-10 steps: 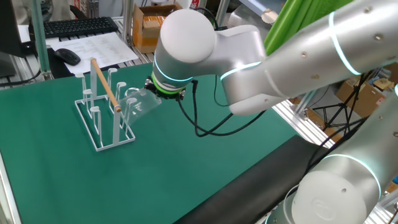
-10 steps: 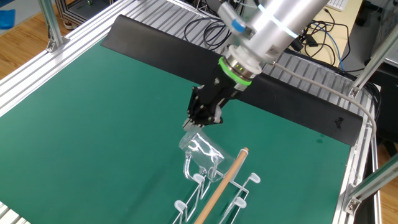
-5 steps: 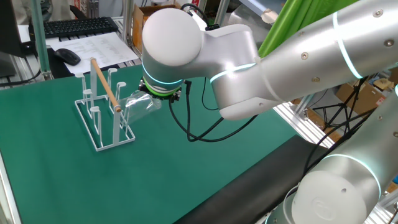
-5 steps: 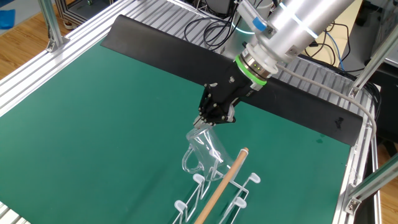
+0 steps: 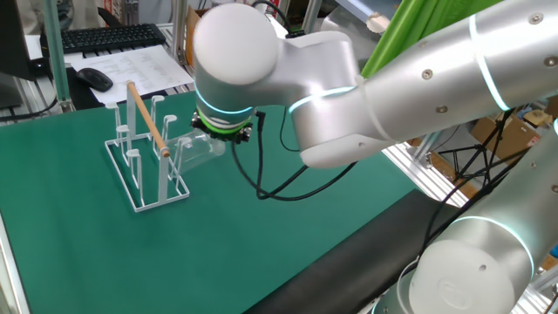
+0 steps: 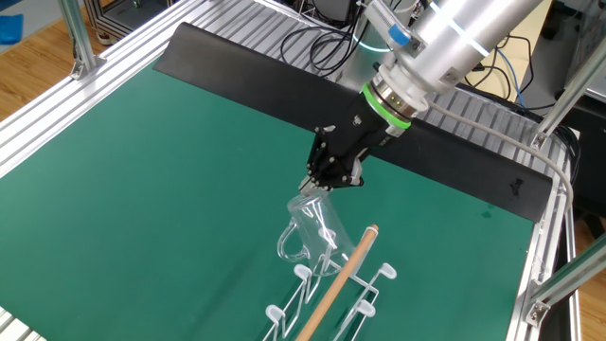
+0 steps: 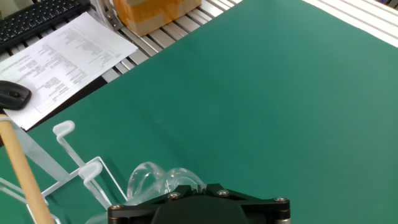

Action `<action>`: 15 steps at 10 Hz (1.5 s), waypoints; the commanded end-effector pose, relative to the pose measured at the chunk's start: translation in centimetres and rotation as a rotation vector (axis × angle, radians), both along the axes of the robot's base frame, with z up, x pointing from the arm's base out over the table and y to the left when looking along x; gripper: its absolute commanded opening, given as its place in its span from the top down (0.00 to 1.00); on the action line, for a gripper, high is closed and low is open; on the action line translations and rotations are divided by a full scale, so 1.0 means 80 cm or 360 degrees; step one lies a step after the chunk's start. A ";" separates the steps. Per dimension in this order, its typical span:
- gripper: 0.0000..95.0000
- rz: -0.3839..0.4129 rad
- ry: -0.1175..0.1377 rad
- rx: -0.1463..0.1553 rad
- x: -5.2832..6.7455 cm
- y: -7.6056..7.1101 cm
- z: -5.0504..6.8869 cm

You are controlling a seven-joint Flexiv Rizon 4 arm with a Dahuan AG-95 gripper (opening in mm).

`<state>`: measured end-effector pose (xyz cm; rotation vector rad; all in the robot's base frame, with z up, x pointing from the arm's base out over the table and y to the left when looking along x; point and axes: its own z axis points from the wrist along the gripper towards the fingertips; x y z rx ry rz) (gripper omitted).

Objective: Put the cup on the cup rack

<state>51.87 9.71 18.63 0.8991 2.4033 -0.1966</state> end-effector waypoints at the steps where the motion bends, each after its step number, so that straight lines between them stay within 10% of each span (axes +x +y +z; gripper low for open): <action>1: 1.00 0.0005 0.0008 -0.0002 -0.001 0.003 0.001; 8: 1.00 -0.0104 0.0084 0.0104 -0.002 0.033 -0.006; 15: 1.00 -0.0024 0.0148 0.0120 0.001 0.011 -0.002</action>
